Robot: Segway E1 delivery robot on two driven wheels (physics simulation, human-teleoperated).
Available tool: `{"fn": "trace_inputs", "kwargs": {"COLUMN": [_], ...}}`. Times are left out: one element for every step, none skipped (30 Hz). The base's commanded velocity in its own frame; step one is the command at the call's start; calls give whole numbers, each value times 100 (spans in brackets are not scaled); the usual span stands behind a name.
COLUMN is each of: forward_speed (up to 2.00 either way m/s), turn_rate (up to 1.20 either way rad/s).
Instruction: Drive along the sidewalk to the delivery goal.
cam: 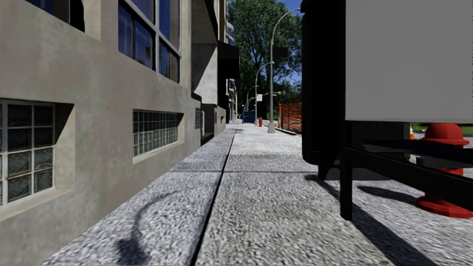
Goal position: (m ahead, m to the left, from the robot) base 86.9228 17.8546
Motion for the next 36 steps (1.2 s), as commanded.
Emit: {"fn": "trace_inputs", "kwargs": {"forward_speed": [200,200,200,200,200,200,200,200,200,200,200,200,200,200,200,200,200,200,200,200,200,200,200,200,200,200,200,200,200,200,200,200,200,200,200,200], "turn_rate": [0,0,0,0,0,0,0,0,0,0,0,0,0,0,0,0,0,0,0,0,0,0,0,0,0,0,0,0,0,0,0,0,0,0,0,0]}}
